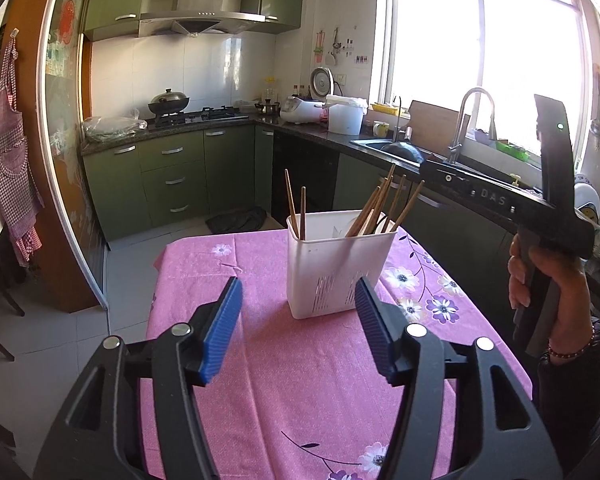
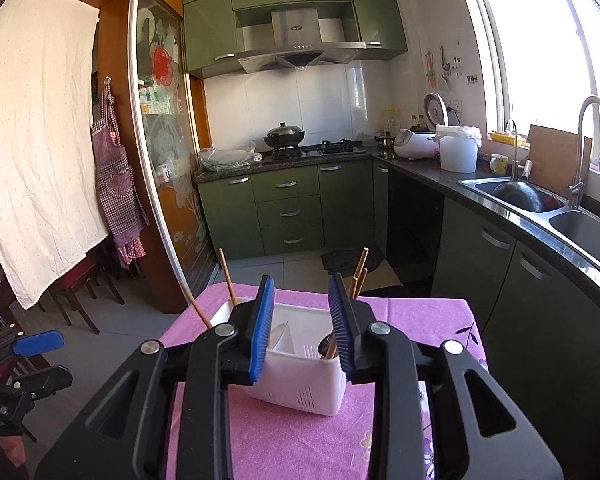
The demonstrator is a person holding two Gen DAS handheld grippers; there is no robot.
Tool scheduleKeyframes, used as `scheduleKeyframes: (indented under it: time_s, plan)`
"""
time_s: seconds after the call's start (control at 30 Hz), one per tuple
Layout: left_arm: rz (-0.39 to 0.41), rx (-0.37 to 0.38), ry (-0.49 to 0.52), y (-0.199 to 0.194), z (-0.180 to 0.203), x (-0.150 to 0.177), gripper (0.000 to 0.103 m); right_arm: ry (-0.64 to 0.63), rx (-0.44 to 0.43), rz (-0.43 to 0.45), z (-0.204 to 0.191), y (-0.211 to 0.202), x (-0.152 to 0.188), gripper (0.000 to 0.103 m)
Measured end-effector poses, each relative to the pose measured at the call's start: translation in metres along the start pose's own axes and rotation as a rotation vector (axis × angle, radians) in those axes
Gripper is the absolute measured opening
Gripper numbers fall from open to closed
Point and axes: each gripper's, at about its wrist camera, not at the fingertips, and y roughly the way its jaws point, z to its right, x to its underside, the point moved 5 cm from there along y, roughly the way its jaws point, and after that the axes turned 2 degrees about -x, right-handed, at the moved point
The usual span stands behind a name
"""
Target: Organize utensils
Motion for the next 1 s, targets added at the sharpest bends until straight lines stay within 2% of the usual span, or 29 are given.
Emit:
scheduleKeyframes:
  time_s: [0.03, 0.2, 0.27, 0.43, 0.53, 0.67, 1.0]
  plan:
    - [0.008, -0.004, -0.001, -0.005, 0.002, 0.005, 0.063, 0.001, 0.004, 0.009, -0.001, -0.012, 0.009, 0.045]
    - [0.026, -0.007, -0.019, -0.025, 0.005, 0.027, 0.076, -0.012, 0.039, 0.020, -0.009, -0.067, 0.064, 0.066]
    - [0.032, -0.012, -0.020, -0.031, 0.007, 0.037, 0.089, -0.022, 0.054, 0.018, -0.012, -0.087, 0.084, 0.073]
    - [0.042, -0.031, -0.009, -0.046, 0.014, 0.054, 0.095, -0.015, 0.065, 0.043, -0.021, -0.133, 0.121, 0.093]
    - [0.032, -0.004, -0.048, -0.053, 0.010, 0.063, 0.096, -0.014, 0.071, 0.066, -0.027, -0.158, 0.133, 0.098]
    - [0.039, -0.010, -0.075, -0.064, 0.005, 0.068, 0.096, -0.030, 0.094, 0.093, -0.035, -0.185, 0.138, 0.098]
    - [0.065, -0.021, -0.062, -0.085, 0.007, 0.070, 0.096, -0.017, 0.091, 0.133, -0.042, -0.219, 0.131, 0.098]
